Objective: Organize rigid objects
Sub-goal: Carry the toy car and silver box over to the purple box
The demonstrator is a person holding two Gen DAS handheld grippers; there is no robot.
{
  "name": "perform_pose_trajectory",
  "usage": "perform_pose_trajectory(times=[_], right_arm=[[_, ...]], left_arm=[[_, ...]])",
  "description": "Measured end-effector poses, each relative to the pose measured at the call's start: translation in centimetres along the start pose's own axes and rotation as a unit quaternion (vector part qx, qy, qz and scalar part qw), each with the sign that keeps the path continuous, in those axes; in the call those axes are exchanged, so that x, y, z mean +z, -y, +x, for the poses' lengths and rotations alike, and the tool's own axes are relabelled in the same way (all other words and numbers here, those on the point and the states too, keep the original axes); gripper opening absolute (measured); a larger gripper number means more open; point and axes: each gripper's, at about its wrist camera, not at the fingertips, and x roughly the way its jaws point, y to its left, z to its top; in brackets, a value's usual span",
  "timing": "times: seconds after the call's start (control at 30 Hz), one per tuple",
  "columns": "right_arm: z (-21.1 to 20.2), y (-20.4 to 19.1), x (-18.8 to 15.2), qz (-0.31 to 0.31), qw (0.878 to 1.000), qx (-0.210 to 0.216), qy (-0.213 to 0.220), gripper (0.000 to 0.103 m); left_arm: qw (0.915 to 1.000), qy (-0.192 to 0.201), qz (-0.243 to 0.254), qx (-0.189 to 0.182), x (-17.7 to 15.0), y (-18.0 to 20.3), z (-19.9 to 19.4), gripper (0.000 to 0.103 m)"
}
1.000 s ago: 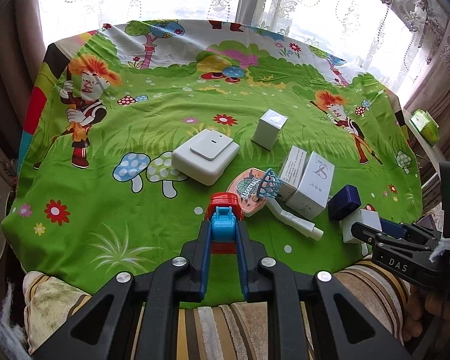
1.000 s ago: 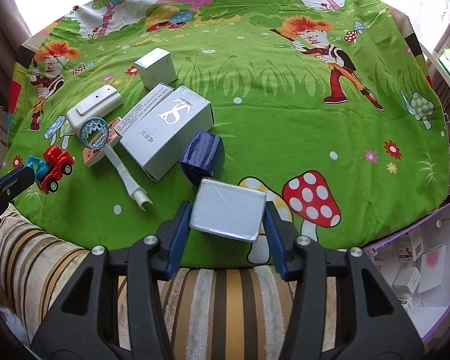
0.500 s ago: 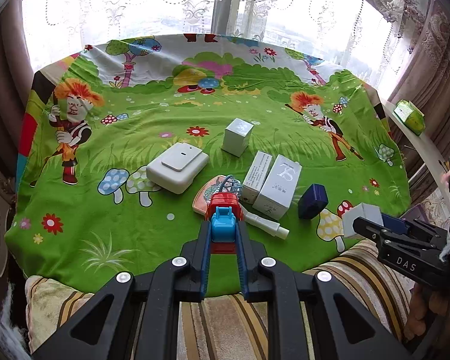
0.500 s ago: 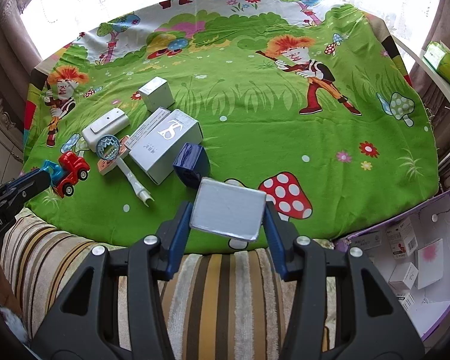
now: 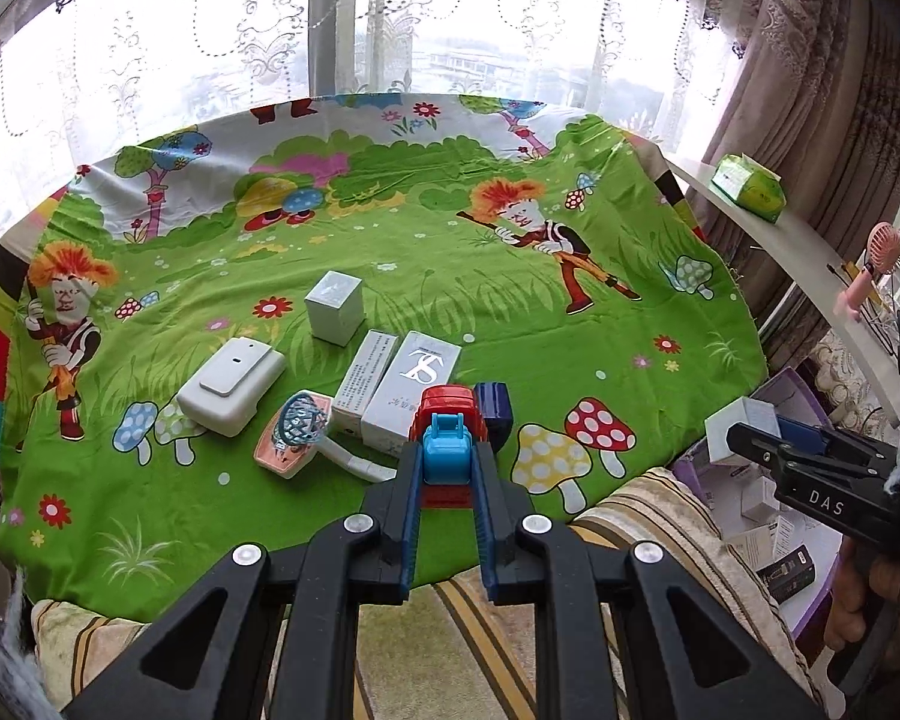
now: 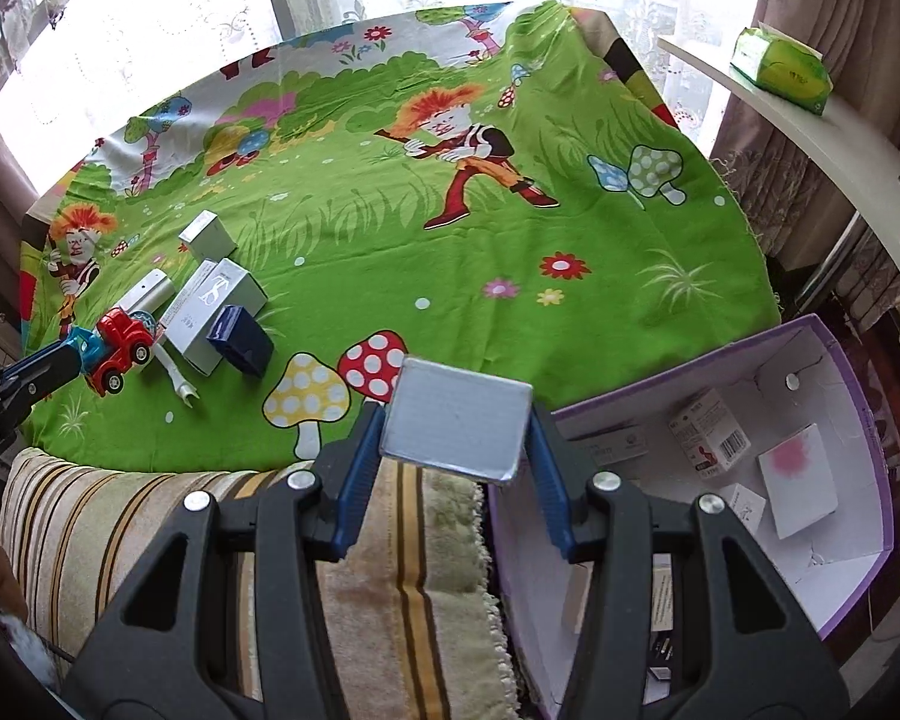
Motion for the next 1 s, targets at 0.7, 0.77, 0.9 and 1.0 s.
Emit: perform_pose_trajectory(times=[0.7, 0.77, 0.9, 1.0], right_arm=[[-1.2, 14.2, -4.2, 0.096, 0.993, -0.073, -0.012, 0.052], [-1.4, 15.3, -4.8, 0.103, 0.991, -0.080, -0.013, 0.052], [-1.5, 17.5, -5.9, 0.115, 0.988, -0.100, -0.019, 0.052], [-1.8, 19.2, -6.9, 0.130, 0.985, -0.110, -0.023, 0.052]], left_arm=[[0.9848, -0.049, 0.132, -0.101, 0.1, 16.0, 3.4, 0.016], [0.9822, -0.058, 0.143, -0.107, -0.2, 17.4, 4.0, 0.016], [0.9756, -0.074, 0.166, -0.124, -0.7, 20.3, 5.1, 0.016], [0.9708, -0.086, 0.179, -0.135, -0.9, 22.2, 6.0, 0.016]])
